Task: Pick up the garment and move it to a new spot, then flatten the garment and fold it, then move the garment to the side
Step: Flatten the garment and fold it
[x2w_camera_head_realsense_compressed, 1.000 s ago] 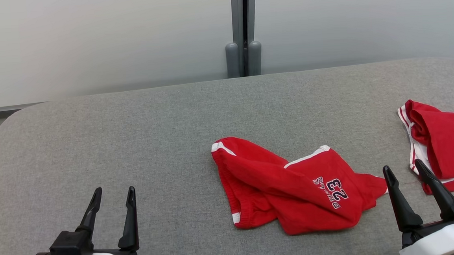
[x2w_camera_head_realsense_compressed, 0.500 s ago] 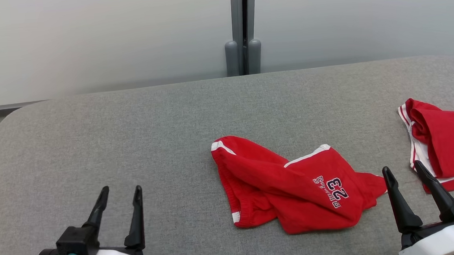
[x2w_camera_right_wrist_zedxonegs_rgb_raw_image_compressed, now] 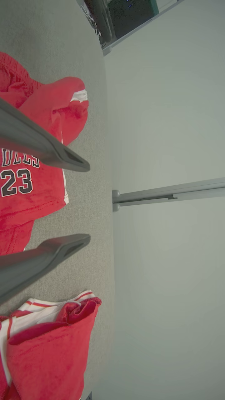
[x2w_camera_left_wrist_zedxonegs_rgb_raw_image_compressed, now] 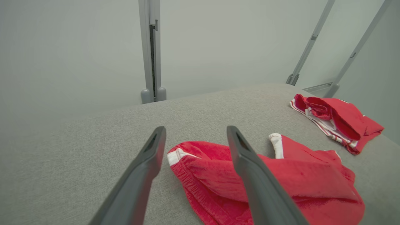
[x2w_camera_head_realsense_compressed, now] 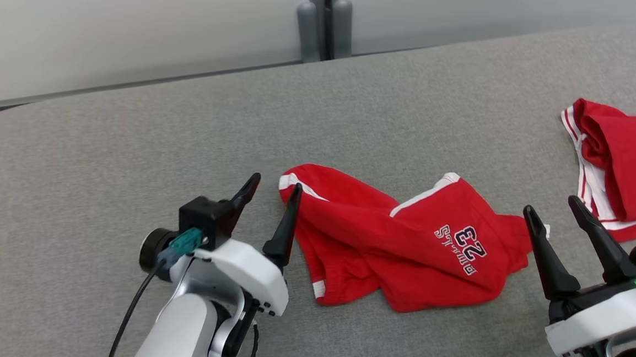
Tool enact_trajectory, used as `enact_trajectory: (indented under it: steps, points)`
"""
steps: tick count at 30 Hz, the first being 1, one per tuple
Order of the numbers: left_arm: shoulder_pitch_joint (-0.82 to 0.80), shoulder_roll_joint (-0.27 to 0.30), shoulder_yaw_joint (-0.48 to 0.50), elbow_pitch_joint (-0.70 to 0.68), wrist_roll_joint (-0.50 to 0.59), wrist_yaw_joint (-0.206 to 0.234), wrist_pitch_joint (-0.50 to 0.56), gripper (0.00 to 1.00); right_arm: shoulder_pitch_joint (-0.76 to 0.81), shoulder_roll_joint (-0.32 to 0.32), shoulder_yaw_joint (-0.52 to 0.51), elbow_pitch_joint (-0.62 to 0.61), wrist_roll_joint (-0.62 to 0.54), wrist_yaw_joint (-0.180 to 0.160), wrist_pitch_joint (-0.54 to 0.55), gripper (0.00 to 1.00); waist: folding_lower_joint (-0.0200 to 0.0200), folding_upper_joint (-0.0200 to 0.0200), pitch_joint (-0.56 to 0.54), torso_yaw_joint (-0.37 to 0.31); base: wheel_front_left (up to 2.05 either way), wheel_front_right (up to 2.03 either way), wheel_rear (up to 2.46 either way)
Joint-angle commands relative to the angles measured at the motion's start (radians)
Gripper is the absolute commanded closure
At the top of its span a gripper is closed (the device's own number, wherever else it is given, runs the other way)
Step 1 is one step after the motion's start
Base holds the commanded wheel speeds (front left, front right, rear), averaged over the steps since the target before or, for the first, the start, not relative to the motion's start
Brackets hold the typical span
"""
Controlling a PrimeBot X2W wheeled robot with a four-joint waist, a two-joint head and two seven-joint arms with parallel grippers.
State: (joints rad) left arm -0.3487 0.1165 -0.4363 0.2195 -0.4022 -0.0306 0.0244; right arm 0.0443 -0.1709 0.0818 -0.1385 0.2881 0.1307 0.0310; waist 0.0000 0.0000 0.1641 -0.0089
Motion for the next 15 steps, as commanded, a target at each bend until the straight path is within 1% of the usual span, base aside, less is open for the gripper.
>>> enact_trajectory:
  steps: [1, 3, 4, 6, 8, 9, 10, 11, 12, 15]
  points:
    - [-0.021, 0.002, -0.001, 0.021, -0.01, -0.011, 0.004, 0.0, -0.014, 0.0, 0.002, 0.004, 0.002, 0.0, -0.007, 0.0, 0.0, 0.0, 0.026, -0.025, 0.0, 0.0, 0.0]
    - [-0.062, -0.006, -0.015, 0.087, -0.013, -0.026, 0.029, 0.0, -0.027, 0.005, 0.008, 0.012, 0.008, 0.0, -0.012, 0.0, 0.0, 0.0, 0.042, -0.04, 0.0, 0.0, 0.0]
    - [-0.078, -0.014, -0.018, 0.118, -0.03, -0.034, 0.037, 0.0, -0.032, 0.006, 0.009, 0.014, 0.008, 0.0, -0.015, 0.0, 0.0, 0.0, 0.051, -0.046, 0.0, 0.0, 0.0]
    - [-0.113, -0.018, -0.024, 0.182, -0.033, -0.041, 0.055, 0.0, -0.039, 0.01, 0.009, 0.021, 0.009, 0.0, -0.021, 0.0, 0.0, 0.0, 0.063, -0.055, 0.0, 0.0, 0.0]
    - [-0.138, -0.027, -0.017, 0.236, -0.063, -0.049, 0.063, 0.0, -0.046, 0.014, 0.01, 0.031, 0.014, 0.0, -0.024, 0.0, 0.0, 0.0, 0.074, -0.06, 0.0, 0.0, 0.0]
    - [-0.151, -0.026, -0.021, 0.262, -0.055, -0.048, 0.067, 0.0, -0.047, 0.015, 0.01, 0.035, 0.017, 0.0, -0.027, 0.0, 0.0, 0.0, 0.078, -0.062, 0.0, 0.0, 0.0]
    - [-0.155, -0.028, -0.02, 0.285, -0.069, -0.051, 0.074, 0.09, -0.049, 0.016, 0.011, 0.039, 0.018, 0.0, -0.029, 0.0, 0.0, 0.0, 0.081, -0.063, 0.0, 0.0, 0.0]
    - [-0.159, -0.032, -0.02, 0.306, -0.08, -0.055, 0.085, 0.49, -0.05, 0.017, 0.011, 0.042, 0.019, 0.0, -0.032, 0.0, 0.0, 0.0, 0.084, -0.064, 0.0, 0.0, 0.0]
    - [-0.167, -0.032, -0.026, 0.321, -0.075, -0.056, 0.092, 1.0, -0.051, 0.019, 0.009, 0.047, 0.022, 0.0, -0.033, 0.0, 0.0, 0.0, 0.086, -0.064, 0.0, 0.0, 0.0]
    - [-0.172, -0.036, -0.028, 0.348, -0.097, -0.062, 0.104, 1.0, -0.059, 0.021, 0.005, 0.053, 0.029, 0.0, -0.036, 0.0, 0.0, 0.0, 0.088, -0.061, 0.0, 0.0, 0.0]
